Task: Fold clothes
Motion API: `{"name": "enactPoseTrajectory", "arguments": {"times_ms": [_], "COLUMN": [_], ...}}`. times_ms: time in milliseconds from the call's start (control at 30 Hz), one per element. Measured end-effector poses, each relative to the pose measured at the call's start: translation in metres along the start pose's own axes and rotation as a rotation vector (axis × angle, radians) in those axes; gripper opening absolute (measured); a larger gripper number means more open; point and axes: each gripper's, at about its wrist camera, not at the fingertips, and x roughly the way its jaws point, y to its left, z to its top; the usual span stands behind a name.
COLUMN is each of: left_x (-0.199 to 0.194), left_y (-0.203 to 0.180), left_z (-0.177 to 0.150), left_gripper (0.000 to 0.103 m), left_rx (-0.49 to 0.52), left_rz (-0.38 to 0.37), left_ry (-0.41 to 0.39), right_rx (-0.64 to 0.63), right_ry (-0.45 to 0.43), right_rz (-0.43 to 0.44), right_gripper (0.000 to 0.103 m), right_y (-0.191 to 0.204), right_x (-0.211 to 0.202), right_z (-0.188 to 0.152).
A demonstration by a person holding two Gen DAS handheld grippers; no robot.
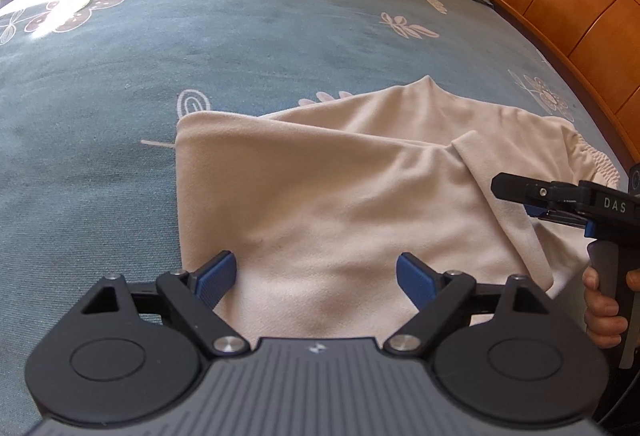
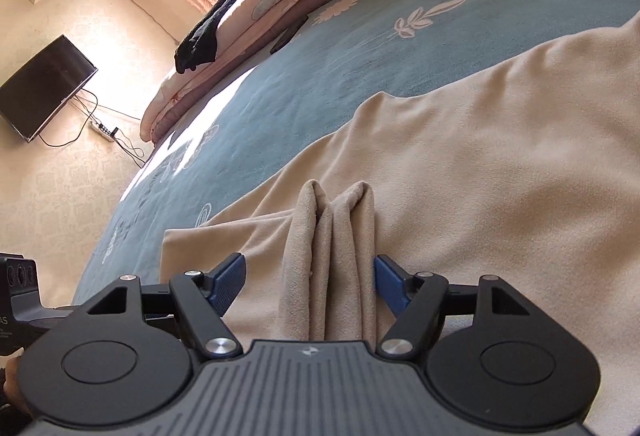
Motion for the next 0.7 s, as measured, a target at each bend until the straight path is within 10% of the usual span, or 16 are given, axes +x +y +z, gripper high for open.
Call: {"name": "enactPoseTrajectory", "arguments": {"times_ms": [333,467,700], "left_x": [0.0,-0.01,-0.059], "left_y": [0.008,0.011,-0.018], "left_z": [-0.001,-0.001,-0.025], "left_gripper": [0.089,0.089,0.089], "left_rx": [-0.02,-0.054,0.134], "left_rz": [-0.041,-0.058,-0.078], "left_ry": [-0.021,-0.035,-0.127], "right_rx": [-0.036,-0.067,-0.105], "right_ry": [0.089,0.108,0.136], "right_rz": [0.094,0.001,-0.047], "right_gripper": [0.072,0.027,0.025], "right_y": [-0.006,0.0,0.016], "right_x": [-0.001,0.006,0.005], "right_z": [0.003,0.008,0.016]}}
